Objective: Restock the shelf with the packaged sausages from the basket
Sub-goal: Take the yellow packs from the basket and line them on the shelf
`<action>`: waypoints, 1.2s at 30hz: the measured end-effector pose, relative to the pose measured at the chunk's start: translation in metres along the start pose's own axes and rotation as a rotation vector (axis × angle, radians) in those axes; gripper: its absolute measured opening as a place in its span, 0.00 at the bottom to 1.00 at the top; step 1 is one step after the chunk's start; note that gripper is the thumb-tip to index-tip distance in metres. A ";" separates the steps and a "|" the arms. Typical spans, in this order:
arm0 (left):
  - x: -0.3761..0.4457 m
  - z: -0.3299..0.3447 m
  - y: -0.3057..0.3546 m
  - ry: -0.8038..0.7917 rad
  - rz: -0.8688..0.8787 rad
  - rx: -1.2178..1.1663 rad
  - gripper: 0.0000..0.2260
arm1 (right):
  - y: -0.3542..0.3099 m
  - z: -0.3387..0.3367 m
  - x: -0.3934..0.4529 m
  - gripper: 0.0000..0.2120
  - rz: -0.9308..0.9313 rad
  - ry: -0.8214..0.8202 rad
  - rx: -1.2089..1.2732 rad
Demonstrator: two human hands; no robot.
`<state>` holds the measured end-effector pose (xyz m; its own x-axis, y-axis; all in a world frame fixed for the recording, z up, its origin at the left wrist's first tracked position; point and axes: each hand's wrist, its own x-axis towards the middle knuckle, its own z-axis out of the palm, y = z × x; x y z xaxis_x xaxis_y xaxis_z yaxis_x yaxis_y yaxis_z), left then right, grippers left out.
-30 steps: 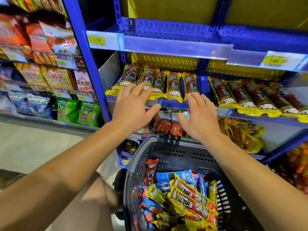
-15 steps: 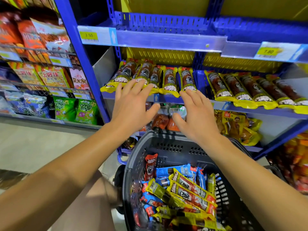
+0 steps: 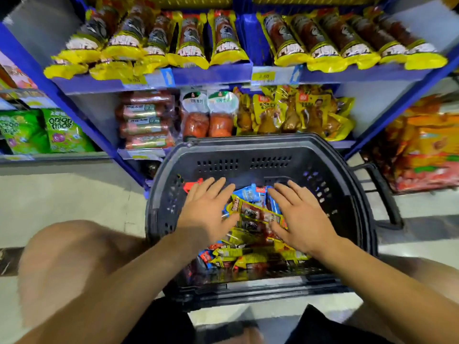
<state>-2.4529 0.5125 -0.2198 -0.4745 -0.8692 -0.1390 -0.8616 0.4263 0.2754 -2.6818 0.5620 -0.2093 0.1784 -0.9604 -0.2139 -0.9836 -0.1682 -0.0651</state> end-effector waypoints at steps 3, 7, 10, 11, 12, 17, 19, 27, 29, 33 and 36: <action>0.006 0.035 0.002 0.018 0.039 -0.075 0.30 | 0.016 0.016 -0.005 0.36 0.005 -0.064 -0.022; 0.029 0.071 0.002 -0.063 -0.006 -0.030 0.33 | 0.033 0.027 0.003 0.36 0.014 -0.156 -0.012; 0.059 0.093 0.008 -0.149 0.010 0.042 0.32 | 0.047 0.041 0.008 0.37 0.069 -0.201 0.002; 0.068 0.101 0.008 -0.166 0.013 0.053 0.31 | 0.051 0.046 0.010 0.37 0.085 -0.202 0.018; 0.076 0.110 0.006 -0.182 0.019 0.058 0.30 | 0.053 0.052 0.011 0.37 0.106 -0.195 0.043; 0.111 0.154 0.000 -0.270 0.096 0.090 0.32 | 0.055 0.068 0.028 0.37 0.171 -0.219 0.164; 0.123 0.169 -0.002 -0.332 0.118 0.124 0.33 | 0.054 0.073 0.034 0.36 0.172 -0.200 0.199; 0.136 0.192 -0.003 -0.314 -0.051 0.261 0.15 | 0.053 0.089 0.039 0.42 0.162 -0.258 0.255; 0.134 0.191 -0.007 -0.264 -0.042 0.280 0.14 | 0.055 0.090 0.038 0.42 0.190 -0.256 0.302; 0.122 0.178 -0.021 -0.302 -0.082 0.079 0.15 | 0.056 0.085 0.040 0.37 0.232 -0.203 0.397; 0.095 0.162 -0.027 -0.247 -0.240 -0.228 0.14 | 0.055 0.076 0.042 0.36 0.243 -0.159 0.437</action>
<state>-2.5035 0.4584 -0.3945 -0.3179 -0.8393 -0.4410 -0.9042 0.1285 0.4073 -2.7265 0.5293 -0.2961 -0.0180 -0.9091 -0.4162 -0.9004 0.1957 -0.3885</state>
